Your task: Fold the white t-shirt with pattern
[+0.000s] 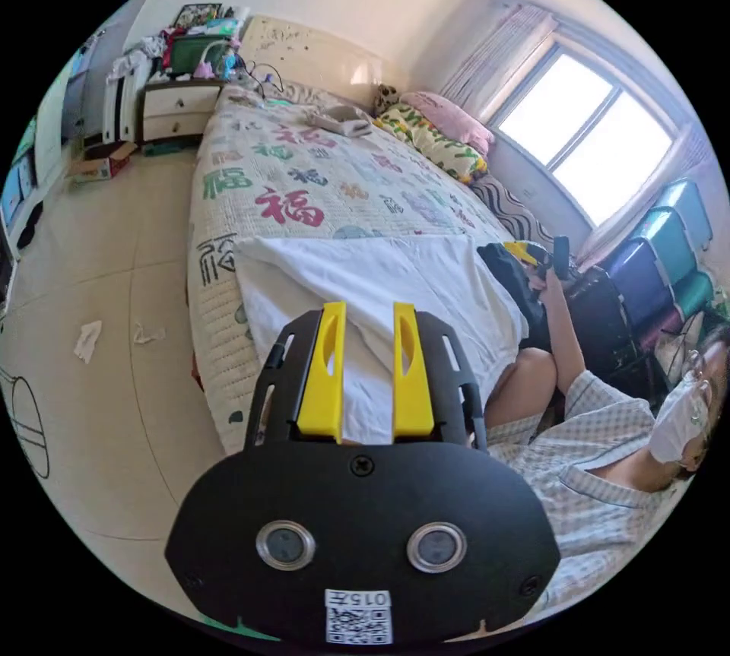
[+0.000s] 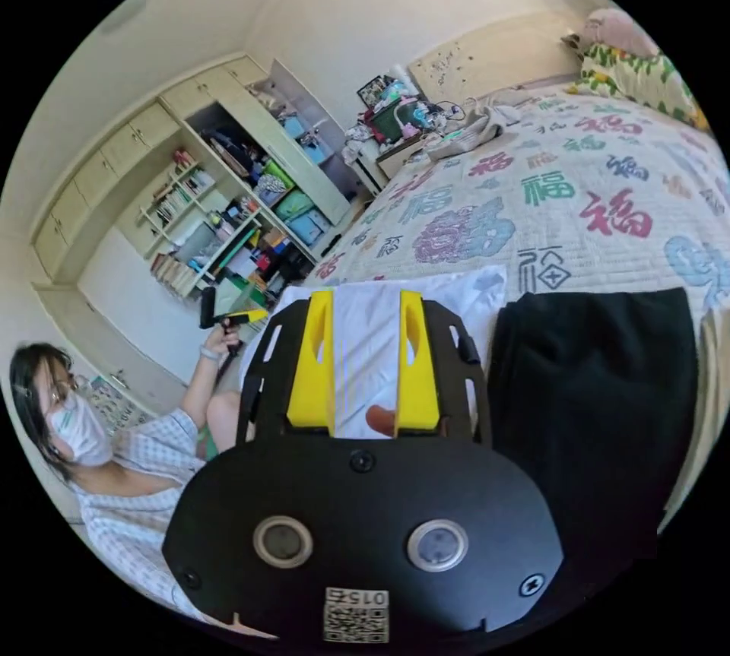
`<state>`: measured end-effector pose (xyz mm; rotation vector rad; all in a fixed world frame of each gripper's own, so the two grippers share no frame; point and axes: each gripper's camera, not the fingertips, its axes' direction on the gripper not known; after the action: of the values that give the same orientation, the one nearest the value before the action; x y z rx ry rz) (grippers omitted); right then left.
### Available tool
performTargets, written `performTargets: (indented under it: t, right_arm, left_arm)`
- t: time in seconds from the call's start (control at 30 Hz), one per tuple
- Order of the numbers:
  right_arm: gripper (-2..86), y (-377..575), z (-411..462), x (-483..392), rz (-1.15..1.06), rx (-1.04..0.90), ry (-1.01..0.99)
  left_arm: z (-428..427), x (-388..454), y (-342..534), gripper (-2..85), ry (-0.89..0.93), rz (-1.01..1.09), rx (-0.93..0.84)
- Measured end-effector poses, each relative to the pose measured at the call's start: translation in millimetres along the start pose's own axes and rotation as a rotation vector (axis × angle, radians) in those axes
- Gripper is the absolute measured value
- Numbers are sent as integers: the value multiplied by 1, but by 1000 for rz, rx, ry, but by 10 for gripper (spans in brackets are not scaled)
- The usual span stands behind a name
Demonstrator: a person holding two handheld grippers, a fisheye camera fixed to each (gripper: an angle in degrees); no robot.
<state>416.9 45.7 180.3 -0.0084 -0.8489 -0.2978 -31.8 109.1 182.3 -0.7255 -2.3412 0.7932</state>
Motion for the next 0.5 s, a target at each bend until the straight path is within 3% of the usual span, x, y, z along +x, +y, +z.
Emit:
performTargets:
  t: [0.13, 0.3, 0.5]
  right_arm:
    - [102, -17, 53, -51, -195, -108, -6]
    - [102, -40, 207, -137, -488, -415, -38]
    - [101, -64, 395, -172, -482, -648, -5]
  left_arm:
    - [14, 16, 7, 87, 42, 87, -101]
    - [8, 60, 50, 86, -41, 235, -171]
    - [9, 57, 78, 77, -26, 245, -170]
